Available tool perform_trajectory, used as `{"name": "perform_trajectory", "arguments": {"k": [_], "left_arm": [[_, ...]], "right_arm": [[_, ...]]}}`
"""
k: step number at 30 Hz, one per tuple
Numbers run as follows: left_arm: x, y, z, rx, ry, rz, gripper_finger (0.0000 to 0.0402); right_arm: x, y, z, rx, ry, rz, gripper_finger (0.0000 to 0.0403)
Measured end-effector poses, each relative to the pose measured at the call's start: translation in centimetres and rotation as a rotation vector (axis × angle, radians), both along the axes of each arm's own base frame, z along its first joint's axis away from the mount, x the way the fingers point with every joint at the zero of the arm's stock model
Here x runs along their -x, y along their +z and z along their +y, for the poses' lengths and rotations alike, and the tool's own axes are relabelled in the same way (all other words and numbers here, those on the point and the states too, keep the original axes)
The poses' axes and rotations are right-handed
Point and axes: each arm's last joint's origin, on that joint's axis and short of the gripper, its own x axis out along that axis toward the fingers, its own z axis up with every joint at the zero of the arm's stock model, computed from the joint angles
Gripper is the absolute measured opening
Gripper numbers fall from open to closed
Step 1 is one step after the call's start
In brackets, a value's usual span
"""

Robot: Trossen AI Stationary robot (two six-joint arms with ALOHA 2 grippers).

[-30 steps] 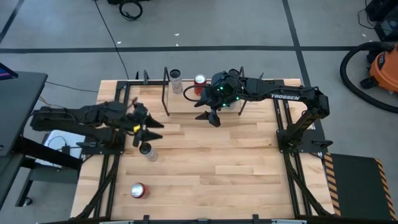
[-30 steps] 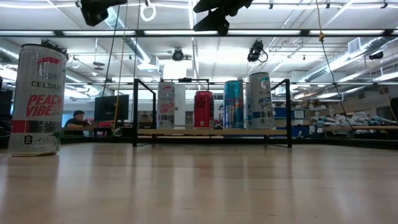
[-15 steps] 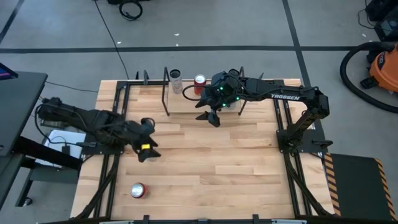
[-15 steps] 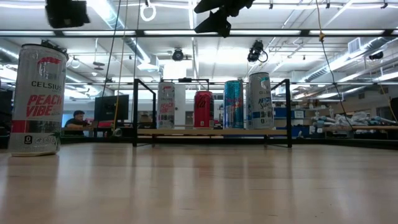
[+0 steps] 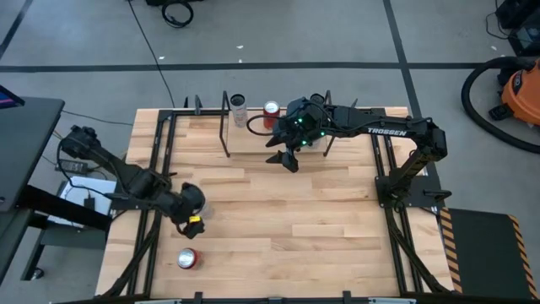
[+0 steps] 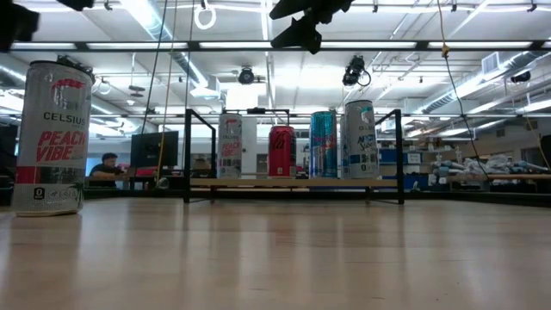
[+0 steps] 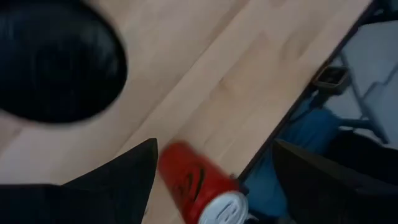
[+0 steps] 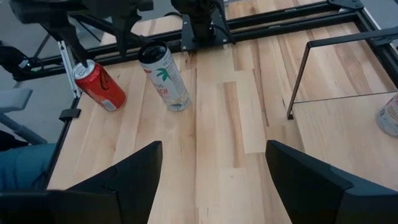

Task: Place canned beverage on shelf
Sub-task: Put the red soda can on the shelf aligned with other red soda can

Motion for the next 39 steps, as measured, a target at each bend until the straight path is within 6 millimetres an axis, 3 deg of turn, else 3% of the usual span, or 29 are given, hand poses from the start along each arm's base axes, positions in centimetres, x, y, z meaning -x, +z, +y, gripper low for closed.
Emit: {"name": "perform_trajectory", "arguments": {"k": [13,26,39], "left_arm": [[0.3,-2.4,-4.0,0.012,0.044,0.17,0.0314],[1.1,-2.9,-5.9,0.069,0.164,0.218,0.0314],[0.2,-4.2,-8.4,0.141,0.16,0.228,0.0314]], "right_arm": [[0.0,0.0,-0.1,0.014,-0.02,0.004,0.0295],[0.1,-0.3,0.0,0.011,-0.019,0.029,0.0295],[0.4,-2.9,-0.2,0.008,-0.017,0.106,0.0295]]}}
